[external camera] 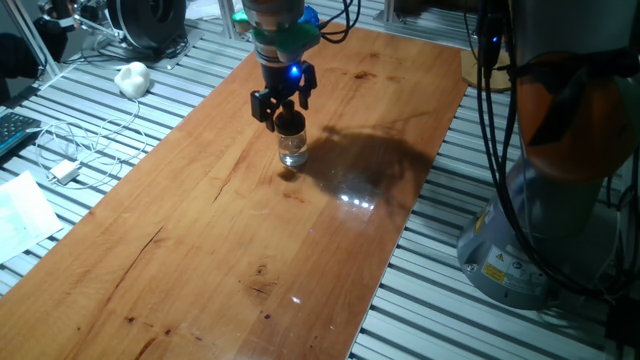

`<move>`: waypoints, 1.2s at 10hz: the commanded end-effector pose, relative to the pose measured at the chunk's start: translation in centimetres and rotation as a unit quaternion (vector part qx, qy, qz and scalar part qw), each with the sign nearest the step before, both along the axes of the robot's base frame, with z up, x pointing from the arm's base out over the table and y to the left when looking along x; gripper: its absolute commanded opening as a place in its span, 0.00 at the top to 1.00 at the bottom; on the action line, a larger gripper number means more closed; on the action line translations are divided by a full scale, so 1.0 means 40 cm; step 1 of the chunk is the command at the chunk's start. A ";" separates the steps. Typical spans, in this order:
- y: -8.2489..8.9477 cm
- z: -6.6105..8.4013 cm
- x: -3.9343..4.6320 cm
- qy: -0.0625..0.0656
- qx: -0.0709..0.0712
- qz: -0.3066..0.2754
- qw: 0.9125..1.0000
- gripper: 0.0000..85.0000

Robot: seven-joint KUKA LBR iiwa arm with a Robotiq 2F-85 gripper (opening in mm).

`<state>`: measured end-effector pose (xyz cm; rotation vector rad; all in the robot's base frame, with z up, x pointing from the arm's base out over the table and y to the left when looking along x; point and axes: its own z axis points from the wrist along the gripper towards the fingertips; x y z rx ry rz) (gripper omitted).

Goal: Unscrew the lid from the jar

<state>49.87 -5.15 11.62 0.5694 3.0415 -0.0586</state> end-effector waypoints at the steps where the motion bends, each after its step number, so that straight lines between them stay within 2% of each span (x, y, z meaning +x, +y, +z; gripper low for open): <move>1: 0.000 -0.002 -0.001 0.000 -0.001 -0.002 1.000 0.00; 4: 0.000 -0.002 -0.002 0.001 0.000 -0.004 1.000 0.00; 7: 0.000 -0.003 -0.002 0.007 0.006 -0.007 1.000 0.00; 8: 0.000 -0.003 -0.002 0.008 0.010 -0.015 1.000 0.20; 9: 0.000 -0.003 -0.002 0.008 0.008 -0.021 1.000 0.20; 11: 0.000 -0.003 -0.002 0.017 0.009 -0.068 0.998 0.20; 12: 0.000 -0.003 -0.002 0.018 0.007 -0.073 0.997 0.20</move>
